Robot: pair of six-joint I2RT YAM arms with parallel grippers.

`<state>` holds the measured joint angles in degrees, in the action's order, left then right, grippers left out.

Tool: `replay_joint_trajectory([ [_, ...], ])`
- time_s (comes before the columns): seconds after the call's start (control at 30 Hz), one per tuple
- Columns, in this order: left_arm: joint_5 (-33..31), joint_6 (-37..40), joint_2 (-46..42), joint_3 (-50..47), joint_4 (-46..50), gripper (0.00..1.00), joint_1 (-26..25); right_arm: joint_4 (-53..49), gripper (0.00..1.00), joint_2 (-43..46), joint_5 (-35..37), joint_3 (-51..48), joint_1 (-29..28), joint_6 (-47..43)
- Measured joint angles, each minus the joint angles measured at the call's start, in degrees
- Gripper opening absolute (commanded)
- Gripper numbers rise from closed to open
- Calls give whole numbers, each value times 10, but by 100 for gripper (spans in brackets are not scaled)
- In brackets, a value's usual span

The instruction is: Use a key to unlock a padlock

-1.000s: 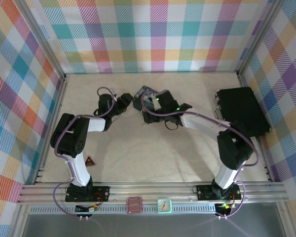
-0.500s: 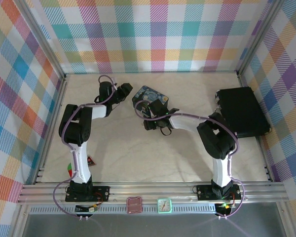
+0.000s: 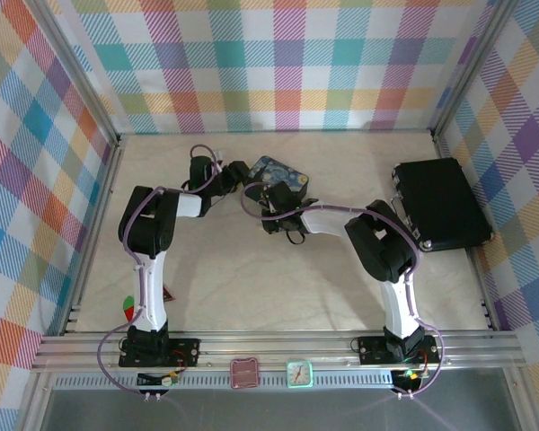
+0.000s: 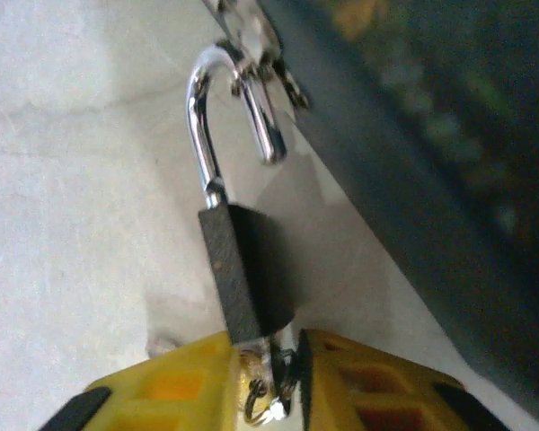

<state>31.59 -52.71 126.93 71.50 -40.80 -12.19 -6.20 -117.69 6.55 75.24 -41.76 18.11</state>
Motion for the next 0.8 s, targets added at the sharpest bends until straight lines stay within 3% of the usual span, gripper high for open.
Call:
replay_joint_trajectory([
  [0.4, -40, -60, 1, -67, -137, 40, -18, -17, 12, -15, 36, 30, -1, -30],
  [0.7, -26, -69, -17, -93, -146, 52, -15, 26, 0, -7, 15, 3, 12, -5],
  [0.8, -2, -69, -49, -117, -127, 53, -7, 59, 0, -7, -4, -10, 22, 6],
])
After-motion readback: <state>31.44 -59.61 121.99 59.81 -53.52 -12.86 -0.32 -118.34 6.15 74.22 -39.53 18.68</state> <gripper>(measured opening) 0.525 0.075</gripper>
